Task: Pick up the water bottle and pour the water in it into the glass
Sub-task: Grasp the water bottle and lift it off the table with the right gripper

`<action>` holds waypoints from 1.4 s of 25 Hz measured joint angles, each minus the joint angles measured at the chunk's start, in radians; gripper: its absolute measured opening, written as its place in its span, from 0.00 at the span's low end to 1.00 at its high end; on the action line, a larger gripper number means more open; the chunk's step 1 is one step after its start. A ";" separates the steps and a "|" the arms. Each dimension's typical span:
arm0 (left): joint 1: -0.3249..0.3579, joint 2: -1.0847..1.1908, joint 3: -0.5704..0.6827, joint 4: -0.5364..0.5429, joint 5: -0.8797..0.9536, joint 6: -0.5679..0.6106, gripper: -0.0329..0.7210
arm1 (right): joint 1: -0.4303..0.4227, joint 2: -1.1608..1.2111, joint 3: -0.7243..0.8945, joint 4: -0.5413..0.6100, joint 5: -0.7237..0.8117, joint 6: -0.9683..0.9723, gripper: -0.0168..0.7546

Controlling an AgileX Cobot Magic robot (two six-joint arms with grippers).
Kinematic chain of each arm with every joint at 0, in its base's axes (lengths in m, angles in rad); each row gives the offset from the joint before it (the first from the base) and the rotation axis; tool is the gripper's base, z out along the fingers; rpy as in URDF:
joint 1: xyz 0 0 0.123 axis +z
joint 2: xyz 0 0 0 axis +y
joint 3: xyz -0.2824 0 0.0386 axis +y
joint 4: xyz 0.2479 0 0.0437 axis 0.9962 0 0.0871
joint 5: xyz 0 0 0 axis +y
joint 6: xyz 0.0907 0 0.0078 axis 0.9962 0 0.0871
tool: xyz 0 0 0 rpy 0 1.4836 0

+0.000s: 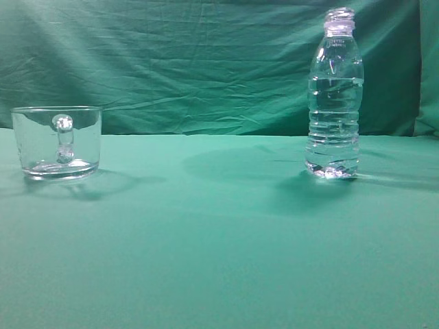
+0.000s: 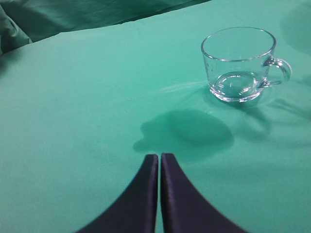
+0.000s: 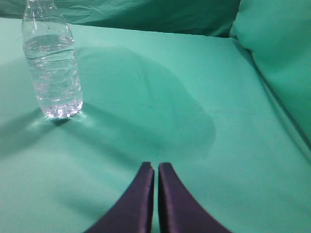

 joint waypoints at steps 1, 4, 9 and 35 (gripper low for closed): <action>0.000 0.000 0.000 0.000 0.000 0.000 0.04 | 0.000 0.000 0.000 0.000 0.000 0.000 0.02; 0.000 0.000 0.000 0.000 0.000 0.000 0.04 | 0.000 0.000 0.000 0.000 0.000 0.000 0.02; 0.000 0.000 0.000 0.000 0.000 0.000 0.04 | 0.000 0.000 0.000 0.000 0.000 0.000 0.02; 0.000 0.000 0.000 0.000 0.000 0.000 0.04 | 0.000 0.000 0.000 0.011 -0.145 0.045 0.02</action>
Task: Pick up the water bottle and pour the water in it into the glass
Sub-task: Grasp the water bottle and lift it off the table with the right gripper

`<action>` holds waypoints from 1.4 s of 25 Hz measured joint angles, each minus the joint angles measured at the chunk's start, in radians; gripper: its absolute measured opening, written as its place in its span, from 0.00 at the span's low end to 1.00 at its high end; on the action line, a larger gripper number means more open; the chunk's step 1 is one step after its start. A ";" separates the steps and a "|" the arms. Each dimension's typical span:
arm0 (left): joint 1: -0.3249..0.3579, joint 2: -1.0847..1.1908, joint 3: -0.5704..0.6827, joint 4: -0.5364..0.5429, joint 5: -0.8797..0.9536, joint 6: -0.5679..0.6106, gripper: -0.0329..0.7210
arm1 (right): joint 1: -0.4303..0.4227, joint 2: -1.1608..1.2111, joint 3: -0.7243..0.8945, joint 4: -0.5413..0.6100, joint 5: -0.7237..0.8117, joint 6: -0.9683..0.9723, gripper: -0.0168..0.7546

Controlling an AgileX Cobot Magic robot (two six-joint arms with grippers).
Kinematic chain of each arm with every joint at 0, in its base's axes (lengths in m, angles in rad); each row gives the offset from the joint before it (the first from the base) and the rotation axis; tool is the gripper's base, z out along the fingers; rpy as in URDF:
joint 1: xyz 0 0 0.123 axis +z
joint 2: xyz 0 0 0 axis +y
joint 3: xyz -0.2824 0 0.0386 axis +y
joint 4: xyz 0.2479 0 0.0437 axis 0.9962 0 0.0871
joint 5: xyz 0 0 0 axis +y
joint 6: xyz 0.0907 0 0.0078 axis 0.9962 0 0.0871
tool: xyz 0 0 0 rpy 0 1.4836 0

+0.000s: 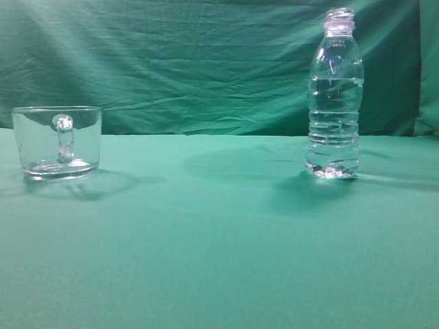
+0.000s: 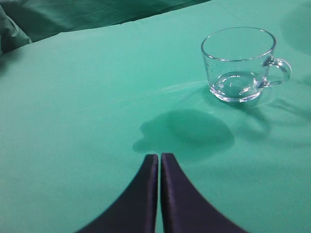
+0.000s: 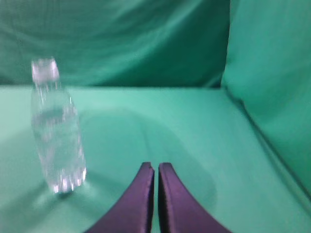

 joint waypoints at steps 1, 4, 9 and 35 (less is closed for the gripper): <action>0.000 0.000 0.000 0.000 0.000 0.000 0.04 | 0.000 0.000 0.000 0.004 -0.071 0.027 0.02; 0.000 0.000 0.000 0.000 0.000 0.000 0.04 | 0.000 0.000 0.000 0.004 -0.254 0.066 0.02; 0.000 0.000 0.000 0.000 0.000 0.000 0.04 | 0.000 0.000 0.000 0.006 -0.460 0.095 0.02; 0.000 0.000 0.000 0.000 0.000 0.000 0.04 | 0.000 0.576 -0.202 -0.541 -0.581 0.604 0.02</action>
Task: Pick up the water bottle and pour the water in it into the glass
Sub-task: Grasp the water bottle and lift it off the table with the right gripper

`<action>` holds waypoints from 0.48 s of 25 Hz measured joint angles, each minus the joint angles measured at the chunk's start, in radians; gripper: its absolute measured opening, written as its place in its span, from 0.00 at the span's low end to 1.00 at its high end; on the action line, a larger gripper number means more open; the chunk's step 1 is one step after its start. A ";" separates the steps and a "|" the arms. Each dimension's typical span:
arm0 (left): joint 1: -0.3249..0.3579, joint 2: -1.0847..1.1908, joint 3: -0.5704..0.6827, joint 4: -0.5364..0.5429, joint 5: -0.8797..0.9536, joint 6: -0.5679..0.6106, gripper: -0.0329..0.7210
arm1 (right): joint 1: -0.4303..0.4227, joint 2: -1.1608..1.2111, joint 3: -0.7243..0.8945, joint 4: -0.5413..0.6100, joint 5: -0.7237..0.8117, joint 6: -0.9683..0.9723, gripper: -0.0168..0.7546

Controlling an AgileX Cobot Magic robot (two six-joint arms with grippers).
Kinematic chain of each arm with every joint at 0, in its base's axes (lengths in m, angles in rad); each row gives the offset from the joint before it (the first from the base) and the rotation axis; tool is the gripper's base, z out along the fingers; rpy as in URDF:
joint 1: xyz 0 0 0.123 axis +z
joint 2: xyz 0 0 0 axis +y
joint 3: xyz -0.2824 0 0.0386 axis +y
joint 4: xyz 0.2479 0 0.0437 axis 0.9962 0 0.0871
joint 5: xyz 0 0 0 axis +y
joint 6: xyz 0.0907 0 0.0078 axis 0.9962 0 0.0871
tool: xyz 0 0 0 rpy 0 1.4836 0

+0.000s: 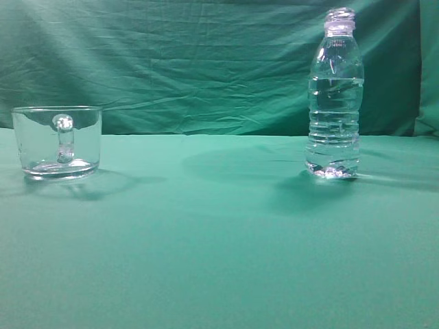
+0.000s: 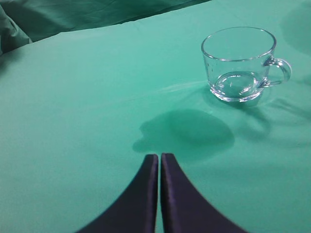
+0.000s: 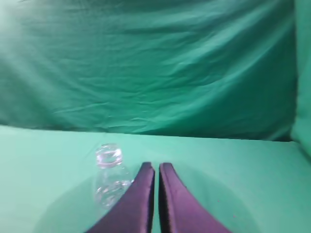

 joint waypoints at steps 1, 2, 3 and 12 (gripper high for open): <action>0.000 0.000 0.000 0.000 0.000 0.000 0.04 | 0.000 0.039 -0.002 -0.056 -0.033 0.041 0.02; 0.000 0.000 0.000 0.000 0.000 0.000 0.04 | 0.000 0.074 -0.002 -0.120 -0.074 0.073 0.02; 0.000 0.000 0.000 0.000 0.000 0.000 0.04 | 0.000 0.115 -0.004 -0.179 -0.114 0.092 0.02; 0.000 0.000 0.000 0.000 0.000 0.000 0.04 | 0.002 0.416 -0.006 -0.307 -0.283 0.105 0.41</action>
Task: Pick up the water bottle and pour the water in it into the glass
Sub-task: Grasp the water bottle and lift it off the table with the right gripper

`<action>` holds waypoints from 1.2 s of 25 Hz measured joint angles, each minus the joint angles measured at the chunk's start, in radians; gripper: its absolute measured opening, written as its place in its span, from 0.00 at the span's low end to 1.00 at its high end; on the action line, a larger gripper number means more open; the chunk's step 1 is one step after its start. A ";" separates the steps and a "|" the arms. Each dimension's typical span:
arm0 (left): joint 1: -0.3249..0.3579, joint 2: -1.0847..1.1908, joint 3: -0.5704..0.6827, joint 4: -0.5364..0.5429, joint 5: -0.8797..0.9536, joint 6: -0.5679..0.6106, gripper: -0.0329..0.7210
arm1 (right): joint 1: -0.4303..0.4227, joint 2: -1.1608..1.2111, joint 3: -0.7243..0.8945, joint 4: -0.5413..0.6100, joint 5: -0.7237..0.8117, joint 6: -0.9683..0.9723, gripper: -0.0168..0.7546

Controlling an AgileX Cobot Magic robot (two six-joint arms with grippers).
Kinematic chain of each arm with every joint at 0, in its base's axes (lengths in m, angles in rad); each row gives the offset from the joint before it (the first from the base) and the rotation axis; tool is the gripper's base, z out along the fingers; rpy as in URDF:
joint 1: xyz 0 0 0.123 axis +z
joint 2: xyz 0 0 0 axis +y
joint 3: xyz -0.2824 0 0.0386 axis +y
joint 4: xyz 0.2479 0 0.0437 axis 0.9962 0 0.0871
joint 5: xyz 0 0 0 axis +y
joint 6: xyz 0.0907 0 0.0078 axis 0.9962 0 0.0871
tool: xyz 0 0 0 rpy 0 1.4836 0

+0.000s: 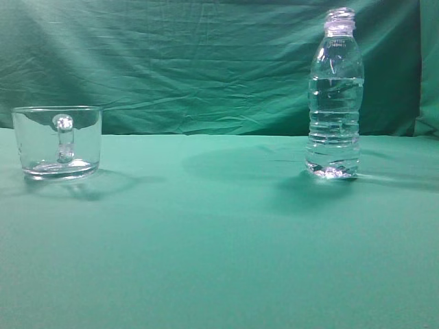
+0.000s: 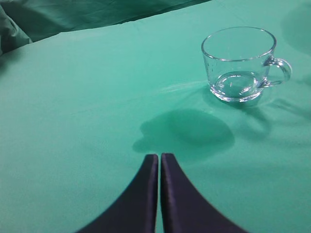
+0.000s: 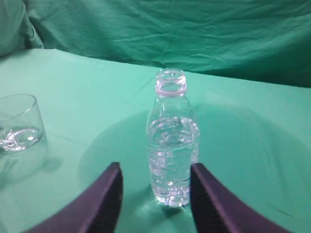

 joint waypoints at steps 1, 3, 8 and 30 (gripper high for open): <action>0.000 0.000 0.000 0.000 0.000 0.000 0.04 | 0.000 0.024 0.000 0.000 -0.016 -0.016 0.49; 0.000 0.000 0.000 0.000 0.000 0.000 0.04 | 0.000 0.077 0.000 0.000 -0.047 -0.060 0.68; 0.000 0.000 0.000 0.000 0.000 0.000 0.04 | 0.000 0.194 -0.027 0.008 -0.130 -0.126 0.86; 0.000 0.000 0.000 0.000 0.000 0.000 0.04 | 0.000 0.817 -0.277 0.111 -0.473 -0.276 0.91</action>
